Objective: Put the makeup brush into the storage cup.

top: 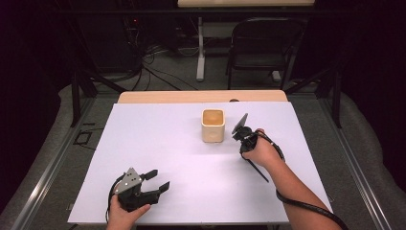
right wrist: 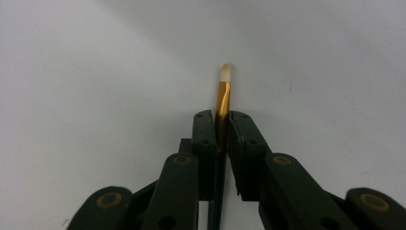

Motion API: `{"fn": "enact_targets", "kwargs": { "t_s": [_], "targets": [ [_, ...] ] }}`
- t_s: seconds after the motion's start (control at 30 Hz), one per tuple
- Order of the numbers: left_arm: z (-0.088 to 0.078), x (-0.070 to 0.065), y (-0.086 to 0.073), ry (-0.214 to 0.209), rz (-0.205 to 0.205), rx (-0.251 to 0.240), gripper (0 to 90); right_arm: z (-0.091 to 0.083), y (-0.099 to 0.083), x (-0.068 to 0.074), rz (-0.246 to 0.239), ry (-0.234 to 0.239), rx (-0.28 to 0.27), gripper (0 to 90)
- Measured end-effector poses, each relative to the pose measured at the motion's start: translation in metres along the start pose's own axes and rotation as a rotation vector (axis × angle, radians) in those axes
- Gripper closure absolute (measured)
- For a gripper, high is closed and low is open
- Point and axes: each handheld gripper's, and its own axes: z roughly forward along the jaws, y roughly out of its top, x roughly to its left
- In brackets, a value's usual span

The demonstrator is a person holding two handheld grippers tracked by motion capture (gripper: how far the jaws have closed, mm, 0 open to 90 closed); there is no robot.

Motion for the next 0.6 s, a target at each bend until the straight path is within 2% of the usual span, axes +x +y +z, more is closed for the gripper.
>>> {"fn": "enact_targets", "kwargs": {
  "t_s": [0.1, 0.2, 0.27, 0.33, 0.43, 0.6],
  "targets": [
    [-0.0002, 0.0002, 0.0001, 0.001, 0.001, -0.001, 32.8, 0.0028, -0.001, 0.0001, 0.01, 0.008, -0.028, 81.7],
    [-0.0001, 0.0003, 0.0, 0.0, -0.001, -0.004, 32.8, 0.0045, -0.0014, 0.0008, 0.029, 0.012, -0.032, 82.0],
    [-0.0003, 0.0005, 0.0002, 0.002, 0.004, -0.002, 32.8, 0.0066, -0.0018, 0.0001, 0.025, 0.02, -0.057, 82.2],
    [-0.0002, 0.0006, 0.0001, -0.001, 0.001, -0.004, 32.9, 0.0056, -0.0015, 0.0001, 0.032, 0.019, -0.042, 82.4],
    [-0.0003, 0.0005, 0.0, 0.0, 0.003, -0.003, 32.9, 0.0067, -0.0018, 0.0002, 0.041, 0.024, -0.054, 83.0],
    [-0.0004, 0.0006, 0.0001, 0.0, 0.002, -0.003, 32.9, 0.0052, -0.001, -0.0002, 0.035, 0.015, -0.033, 83.7]
  ]
}}
